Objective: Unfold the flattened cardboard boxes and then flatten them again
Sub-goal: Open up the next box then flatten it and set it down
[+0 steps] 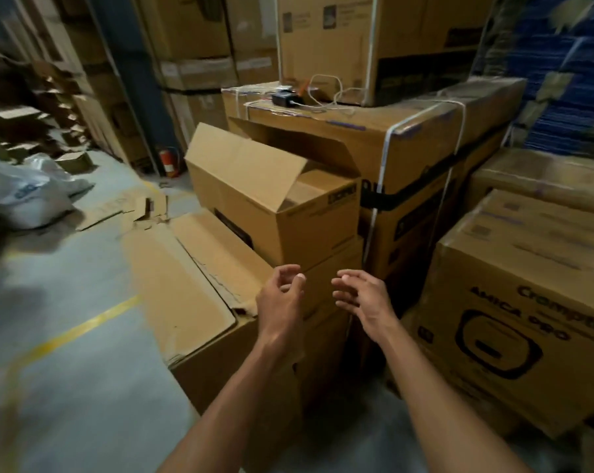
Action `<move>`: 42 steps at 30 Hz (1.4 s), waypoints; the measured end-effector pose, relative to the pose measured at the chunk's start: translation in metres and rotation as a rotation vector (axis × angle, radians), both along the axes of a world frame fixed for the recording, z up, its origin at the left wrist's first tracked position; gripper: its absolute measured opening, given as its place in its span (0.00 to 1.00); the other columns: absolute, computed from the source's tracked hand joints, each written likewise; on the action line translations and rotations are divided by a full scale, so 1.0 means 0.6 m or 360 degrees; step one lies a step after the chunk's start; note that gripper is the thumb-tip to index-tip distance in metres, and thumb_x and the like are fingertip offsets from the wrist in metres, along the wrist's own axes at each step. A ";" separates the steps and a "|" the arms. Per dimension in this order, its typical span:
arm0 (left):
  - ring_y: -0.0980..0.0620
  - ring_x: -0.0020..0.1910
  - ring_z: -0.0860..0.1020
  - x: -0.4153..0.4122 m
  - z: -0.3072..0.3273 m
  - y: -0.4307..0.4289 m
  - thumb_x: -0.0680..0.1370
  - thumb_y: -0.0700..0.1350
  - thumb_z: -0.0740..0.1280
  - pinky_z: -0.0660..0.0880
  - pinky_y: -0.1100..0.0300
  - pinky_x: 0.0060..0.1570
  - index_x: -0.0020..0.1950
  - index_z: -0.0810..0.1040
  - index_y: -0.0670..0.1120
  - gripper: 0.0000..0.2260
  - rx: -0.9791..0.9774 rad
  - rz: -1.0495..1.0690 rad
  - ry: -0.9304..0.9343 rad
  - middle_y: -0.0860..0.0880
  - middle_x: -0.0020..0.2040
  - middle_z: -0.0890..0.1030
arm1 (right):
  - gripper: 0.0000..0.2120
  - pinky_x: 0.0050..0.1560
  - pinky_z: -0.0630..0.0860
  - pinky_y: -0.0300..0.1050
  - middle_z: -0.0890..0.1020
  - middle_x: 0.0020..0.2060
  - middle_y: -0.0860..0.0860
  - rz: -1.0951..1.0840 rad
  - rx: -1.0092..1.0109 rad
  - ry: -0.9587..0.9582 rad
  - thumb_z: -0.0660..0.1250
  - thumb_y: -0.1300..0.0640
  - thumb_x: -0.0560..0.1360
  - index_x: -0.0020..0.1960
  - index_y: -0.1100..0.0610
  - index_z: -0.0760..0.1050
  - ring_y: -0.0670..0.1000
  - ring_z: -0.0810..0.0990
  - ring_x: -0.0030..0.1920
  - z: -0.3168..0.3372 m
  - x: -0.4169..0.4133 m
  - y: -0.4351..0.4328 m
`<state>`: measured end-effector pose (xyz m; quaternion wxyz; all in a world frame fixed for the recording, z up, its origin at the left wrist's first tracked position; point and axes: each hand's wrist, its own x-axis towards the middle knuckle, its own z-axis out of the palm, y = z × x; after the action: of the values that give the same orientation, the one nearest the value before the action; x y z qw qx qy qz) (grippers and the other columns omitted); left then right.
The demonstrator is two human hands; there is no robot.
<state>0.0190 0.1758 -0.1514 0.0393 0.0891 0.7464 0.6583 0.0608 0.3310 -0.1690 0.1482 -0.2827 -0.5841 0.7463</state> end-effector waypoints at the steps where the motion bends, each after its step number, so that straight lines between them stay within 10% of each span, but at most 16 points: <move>1: 0.58 0.51 0.81 -0.015 0.008 -0.012 0.82 0.48 0.68 0.78 0.70 0.39 0.60 0.80 0.53 0.08 -0.0028 0.0070 0.0068 0.54 0.54 0.82 | 0.08 0.47 0.83 0.46 0.87 0.49 0.52 0.0047 0.0026 0.0012 0.65 0.57 0.83 0.56 0.56 0.82 0.53 0.86 0.48 0.007 -0.022 -0.011; 6: 0.61 0.50 0.78 -0.080 -0.002 -0.094 0.82 0.45 0.68 0.74 0.72 0.41 0.62 0.79 0.49 0.09 -0.0219 0.0372 0.0202 0.52 0.55 0.81 | 0.07 0.50 0.83 0.49 0.87 0.48 0.52 0.0200 0.0135 -0.0005 0.65 0.59 0.82 0.55 0.56 0.82 0.52 0.86 0.46 0.011 -0.096 -0.059; 11: 0.49 0.67 0.74 -0.109 -0.056 -0.183 0.80 0.46 0.71 0.73 0.47 0.68 0.68 0.77 0.46 0.17 -0.0510 0.0572 0.0239 0.47 0.66 0.79 | 0.05 0.50 0.81 0.46 0.84 0.50 0.50 0.0199 0.0374 -0.0155 0.68 0.56 0.80 0.55 0.52 0.81 0.50 0.82 0.51 -0.033 -0.139 -0.095; 16: 0.41 0.75 0.64 -0.100 -0.111 -0.258 0.74 0.54 0.75 0.65 0.37 0.69 0.76 0.65 0.46 0.35 -0.1128 0.0782 0.0070 0.43 0.74 0.69 | 0.17 0.52 0.76 0.43 0.79 0.57 0.48 0.0254 0.0716 -0.0302 0.72 0.52 0.78 0.65 0.53 0.76 0.49 0.77 0.58 -0.077 -0.163 -0.110; 21: 0.38 0.72 0.68 -0.079 -0.123 -0.298 0.72 0.45 0.79 0.70 0.42 0.67 0.79 0.60 0.45 0.42 -0.0702 0.0974 -0.0099 0.40 0.76 0.67 | 0.26 0.60 0.76 0.56 0.77 0.65 0.55 0.0513 0.0511 -0.0548 0.66 0.36 0.77 0.69 0.50 0.74 0.56 0.76 0.62 -0.112 -0.155 -0.123; 27: 0.42 0.56 0.82 -0.037 -0.158 -0.320 0.57 0.62 0.81 0.81 0.42 0.54 0.72 0.74 0.53 0.44 0.0301 0.0839 -0.0752 0.45 0.61 0.83 | 0.37 0.59 0.77 0.67 0.69 0.73 0.57 0.0567 0.0365 -0.0546 0.68 0.31 0.73 0.77 0.45 0.65 0.63 0.71 0.69 -0.108 -0.134 -0.141; 33: 0.48 0.51 0.81 0.020 -0.119 -0.330 0.76 0.49 0.73 0.75 0.55 0.42 0.71 0.75 0.50 0.24 0.0364 0.0688 -0.0670 0.46 0.56 0.83 | 0.30 0.51 0.81 0.66 0.73 0.66 0.57 0.0436 0.0469 -0.0294 0.70 0.40 0.76 0.75 0.47 0.68 0.57 0.73 0.60 -0.071 -0.100 -0.145; 42: 0.46 0.53 0.83 0.242 -0.048 -0.325 0.64 0.60 0.76 0.78 0.55 0.42 0.68 0.78 0.55 0.33 0.0352 0.0724 -0.0317 0.49 0.54 0.85 | 0.24 0.50 0.81 0.66 0.76 0.58 0.51 0.0441 0.0424 -0.0014 0.70 0.43 0.77 0.71 0.44 0.73 0.56 0.75 0.59 -0.015 0.087 -0.136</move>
<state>0.1641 -0.0191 -0.1801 -0.0464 -0.1424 0.6634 0.7332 0.1133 0.2495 -0.1782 0.0776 -0.1808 -0.7116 0.6744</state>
